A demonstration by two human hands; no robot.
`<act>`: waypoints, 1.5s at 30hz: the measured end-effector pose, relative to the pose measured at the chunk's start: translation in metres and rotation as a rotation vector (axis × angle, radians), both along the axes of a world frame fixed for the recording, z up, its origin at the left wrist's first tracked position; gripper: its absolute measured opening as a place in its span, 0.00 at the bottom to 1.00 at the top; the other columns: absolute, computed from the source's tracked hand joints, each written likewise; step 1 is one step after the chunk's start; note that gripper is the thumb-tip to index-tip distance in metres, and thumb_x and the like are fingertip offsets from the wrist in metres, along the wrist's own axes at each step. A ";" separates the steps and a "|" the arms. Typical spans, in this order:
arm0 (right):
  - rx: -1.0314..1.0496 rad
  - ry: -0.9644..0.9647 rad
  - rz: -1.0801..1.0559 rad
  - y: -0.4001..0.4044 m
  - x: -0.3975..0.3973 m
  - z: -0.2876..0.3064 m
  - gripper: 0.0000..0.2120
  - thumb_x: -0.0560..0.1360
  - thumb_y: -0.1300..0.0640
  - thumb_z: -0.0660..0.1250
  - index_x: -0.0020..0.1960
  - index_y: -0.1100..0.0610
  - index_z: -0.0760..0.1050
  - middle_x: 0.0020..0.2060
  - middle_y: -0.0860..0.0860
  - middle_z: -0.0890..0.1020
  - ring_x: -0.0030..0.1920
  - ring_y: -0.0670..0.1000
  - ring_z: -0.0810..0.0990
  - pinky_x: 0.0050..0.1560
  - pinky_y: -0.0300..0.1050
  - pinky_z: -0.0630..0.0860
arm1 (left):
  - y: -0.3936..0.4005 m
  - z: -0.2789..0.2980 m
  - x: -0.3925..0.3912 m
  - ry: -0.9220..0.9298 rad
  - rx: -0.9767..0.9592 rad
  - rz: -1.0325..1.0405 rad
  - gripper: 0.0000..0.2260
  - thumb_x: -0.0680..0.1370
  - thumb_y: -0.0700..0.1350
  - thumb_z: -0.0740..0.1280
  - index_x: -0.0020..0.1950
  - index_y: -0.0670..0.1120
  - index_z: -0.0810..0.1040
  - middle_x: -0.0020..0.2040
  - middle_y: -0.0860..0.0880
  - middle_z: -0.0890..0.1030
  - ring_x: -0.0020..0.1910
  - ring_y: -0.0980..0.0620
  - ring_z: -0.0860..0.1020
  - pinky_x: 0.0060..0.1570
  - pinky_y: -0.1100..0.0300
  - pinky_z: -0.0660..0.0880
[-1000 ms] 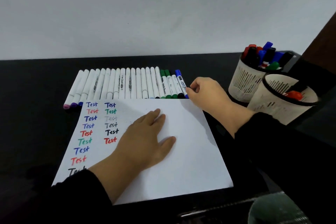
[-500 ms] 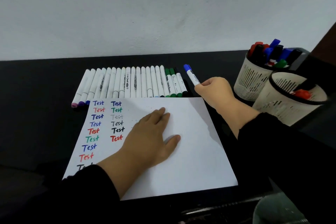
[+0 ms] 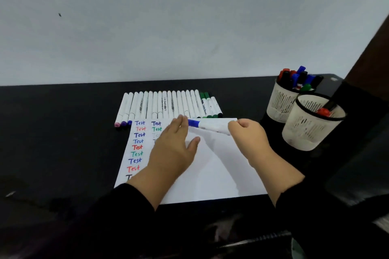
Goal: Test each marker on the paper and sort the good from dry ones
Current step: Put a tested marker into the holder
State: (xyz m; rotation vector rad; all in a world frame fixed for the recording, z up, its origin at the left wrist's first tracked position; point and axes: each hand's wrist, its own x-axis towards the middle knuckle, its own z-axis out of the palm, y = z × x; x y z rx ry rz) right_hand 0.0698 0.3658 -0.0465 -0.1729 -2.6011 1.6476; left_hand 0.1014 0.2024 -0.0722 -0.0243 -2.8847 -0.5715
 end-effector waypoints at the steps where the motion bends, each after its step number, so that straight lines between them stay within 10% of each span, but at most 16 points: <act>1: -0.012 0.002 0.021 -0.005 0.006 -0.001 0.18 0.71 0.61 0.60 0.28 0.53 0.55 0.24 0.47 0.57 0.29 0.49 0.55 0.32 0.44 0.52 | -0.006 -0.001 0.008 0.030 0.019 0.016 0.29 0.81 0.55 0.54 0.77 0.47 0.48 0.77 0.52 0.51 0.75 0.56 0.50 0.64 0.69 0.41; 11: -0.281 -0.108 -0.044 -0.072 0.028 -0.002 0.15 0.73 0.56 0.59 0.31 0.54 0.57 0.32 0.53 0.60 0.31 0.50 0.55 0.34 0.45 0.54 | -0.070 0.003 0.057 -0.144 0.296 0.154 0.19 0.78 0.55 0.62 0.69 0.59 0.69 0.65 0.57 0.72 0.54 0.57 0.72 0.47 0.68 0.66; 19: -0.466 -0.268 0.059 -0.113 0.032 -0.019 0.18 0.76 0.43 0.64 0.38 0.57 0.77 0.24 0.48 0.68 0.27 0.48 0.63 0.29 0.40 0.61 | -0.075 -0.005 0.059 -0.163 0.425 0.149 0.16 0.77 0.53 0.65 0.65 0.55 0.75 0.57 0.58 0.77 0.49 0.61 0.69 0.47 0.67 0.66; 30: -0.402 -0.302 0.090 -0.108 0.031 -0.028 0.15 0.77 0.48 0.64 0.36 0.56 0.76 0.18 0.46 0.68 0.23 0.47 0.62 0.28 0.41 0.61 | -0.073 -0.016 0.070 -0.199 0.679 0.198 0.16 0.74 0.52 0.69 0.62 0.56 0.77 0.41 0.66 0.73 0.44 0.64 0.74 0.42 0.70 0.72; 45: -0.494 -0.171 0.121 -0.116 0.031 -0.032 0.12 0.75 0.50 0.68 0.36 0.56 0.75 0.20 0.46 0.69 0.24 0.47 0.64 0.28 0.40 0.63 | -0.066 -0.008 0.062 -0.176 0.566 0.197 0.16 0.76 0.53 0.66 0.63 0.55 0.76 0.39 0.66 0.70 0.39 0.67 0.70 0.34 0.73 0.64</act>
